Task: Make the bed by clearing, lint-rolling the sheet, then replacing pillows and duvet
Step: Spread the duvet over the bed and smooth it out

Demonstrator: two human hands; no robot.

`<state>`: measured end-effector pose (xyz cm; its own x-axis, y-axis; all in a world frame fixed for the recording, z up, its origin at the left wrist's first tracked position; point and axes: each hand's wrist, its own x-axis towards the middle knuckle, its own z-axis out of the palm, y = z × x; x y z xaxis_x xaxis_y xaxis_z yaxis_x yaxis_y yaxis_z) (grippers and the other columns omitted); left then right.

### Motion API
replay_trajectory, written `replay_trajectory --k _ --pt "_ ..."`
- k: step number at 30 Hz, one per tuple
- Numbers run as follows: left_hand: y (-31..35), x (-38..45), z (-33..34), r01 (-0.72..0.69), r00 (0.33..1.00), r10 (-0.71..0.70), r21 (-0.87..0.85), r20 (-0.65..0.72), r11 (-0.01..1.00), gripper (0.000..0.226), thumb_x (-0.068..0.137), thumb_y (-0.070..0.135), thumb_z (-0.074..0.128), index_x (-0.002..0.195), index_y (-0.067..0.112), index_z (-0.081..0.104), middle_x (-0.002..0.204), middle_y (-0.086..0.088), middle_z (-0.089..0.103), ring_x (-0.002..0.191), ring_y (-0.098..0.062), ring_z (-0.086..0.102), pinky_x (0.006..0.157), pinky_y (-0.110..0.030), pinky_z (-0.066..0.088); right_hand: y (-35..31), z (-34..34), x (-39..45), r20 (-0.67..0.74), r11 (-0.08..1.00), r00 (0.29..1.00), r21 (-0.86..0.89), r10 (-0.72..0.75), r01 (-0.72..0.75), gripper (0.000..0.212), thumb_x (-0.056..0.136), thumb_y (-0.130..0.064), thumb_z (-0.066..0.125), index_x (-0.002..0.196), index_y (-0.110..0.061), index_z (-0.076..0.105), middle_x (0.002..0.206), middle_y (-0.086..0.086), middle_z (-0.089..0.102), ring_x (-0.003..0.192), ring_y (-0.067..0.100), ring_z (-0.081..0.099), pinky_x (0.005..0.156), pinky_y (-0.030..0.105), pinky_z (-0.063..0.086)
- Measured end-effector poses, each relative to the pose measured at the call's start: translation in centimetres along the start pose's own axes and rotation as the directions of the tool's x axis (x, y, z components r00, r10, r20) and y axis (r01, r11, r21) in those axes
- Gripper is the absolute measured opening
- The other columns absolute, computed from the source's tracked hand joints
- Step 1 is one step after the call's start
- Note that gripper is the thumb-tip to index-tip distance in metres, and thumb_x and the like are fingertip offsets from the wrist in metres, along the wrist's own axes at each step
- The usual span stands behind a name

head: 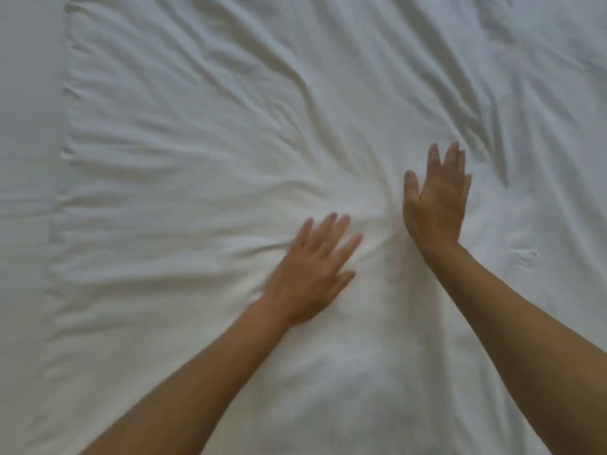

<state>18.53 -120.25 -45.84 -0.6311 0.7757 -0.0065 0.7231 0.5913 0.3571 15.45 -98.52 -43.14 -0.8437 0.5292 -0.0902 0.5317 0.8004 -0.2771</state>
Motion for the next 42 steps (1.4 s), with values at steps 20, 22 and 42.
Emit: replay_trajectory --k 20,22,42 --pt "-8.1 -25.3 -0.3 0.870 0.492 -0.837 0.102 -0.238 0.482 0.059 0.101 0.036 0.030 0.153 0.011 0.019 0.159 -0.023 0.013 0.146 -0.043 0.013 0.116 -0.058 0.008 -0.8 8.7 -17.6 0.044 0.982 0.995 -0.164 -0.090 0.096 0.060 0.097 -0.040 0.032 0.149 -0.012 0.031 0.155 0.014 0.028 0.143 0.031 0.027 0.115 0.046 0.019" --pt "-7.0 -26.4 0.1 0.868 0.495 -0.831 0.102 -0.255 0.486 0.058 0.101 0.035 0.031 0.152 0.008 0.022 0.158 -0.024 0.016 0.145 -0.044 0.015 0.116 -0.057 0.010 4.6 6.7 -19.4 0.057 0.971 0.996 -0.225 -0.072 0.083 0.060 0.097 -0.038 0.032 0.148 -0.009 0.031 0.154 0.017 0.029 0.142 0.034 0.028 0.114 0.045 0.019" --pt "-3.0 -23.4 -2.1 0.853 0.462 -0.835 -0.110 -0.299 0.511 0.068 0.097 0.042 0.032 0.153 0.003 0.020 0.158 -0.027 0.012 0.147 -0.041 0.010 0.118 -0.050 0.001 3.3 3.2 -23.8 -0.291 0.984 0.942 0.110 0.167 -0.140 0.052 0.093 -0.027 0.042 0.139 -0.003 0.047 0.148 0.024 0.036 0.139 0.040 0.033 0.113 0.047 0.019"
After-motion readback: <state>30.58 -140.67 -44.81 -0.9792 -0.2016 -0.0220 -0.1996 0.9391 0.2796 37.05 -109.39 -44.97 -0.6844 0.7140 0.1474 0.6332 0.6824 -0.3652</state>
